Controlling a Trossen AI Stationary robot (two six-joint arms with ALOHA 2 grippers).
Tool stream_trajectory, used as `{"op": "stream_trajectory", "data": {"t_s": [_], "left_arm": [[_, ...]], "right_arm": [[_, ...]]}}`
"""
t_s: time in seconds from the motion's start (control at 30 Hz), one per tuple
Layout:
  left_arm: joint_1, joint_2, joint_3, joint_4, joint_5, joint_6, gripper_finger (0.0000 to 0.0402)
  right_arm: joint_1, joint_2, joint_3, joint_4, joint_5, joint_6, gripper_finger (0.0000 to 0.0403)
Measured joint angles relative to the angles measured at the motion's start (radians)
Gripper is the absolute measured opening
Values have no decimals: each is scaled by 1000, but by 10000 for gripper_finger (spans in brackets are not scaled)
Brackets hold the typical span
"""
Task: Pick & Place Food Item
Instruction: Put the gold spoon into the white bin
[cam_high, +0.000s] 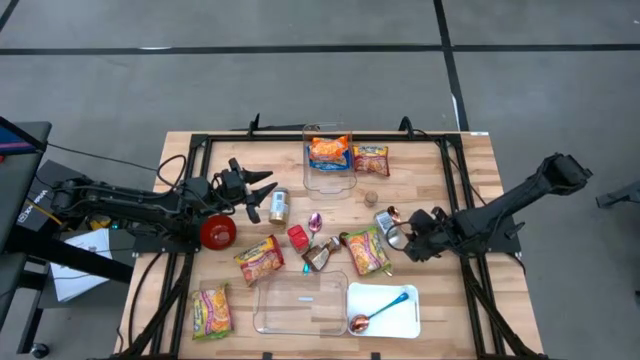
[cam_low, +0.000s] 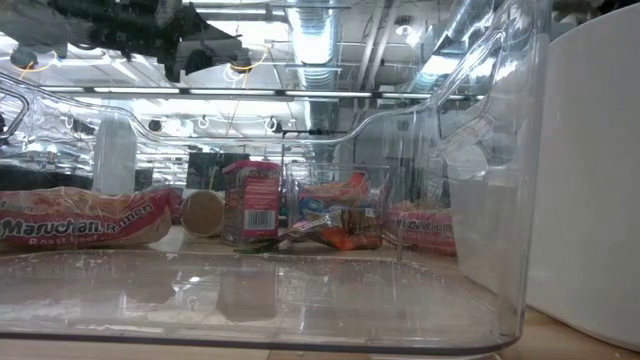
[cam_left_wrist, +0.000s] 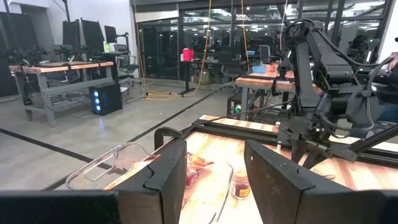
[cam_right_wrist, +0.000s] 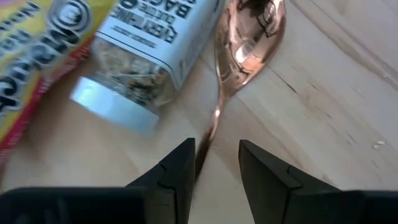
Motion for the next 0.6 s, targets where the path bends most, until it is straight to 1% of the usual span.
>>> {"op": "stream_trajectory", "data": {"t_s": [0.2, 0.4, 0.6], "left_arm": [[0, 0, 0, 0, 0, 0, 154], [0, 0, 0, 0, 0, 0, 154], [0, 0, 0, 0, 0, 0, 154]], "right_arm": [[-22, 40, 0, 28, -3, -27, 118], [-38, 42, 0, 108, -30, -101, 118], [-56, 42, -19, 125, -30, -111, 118]]}}
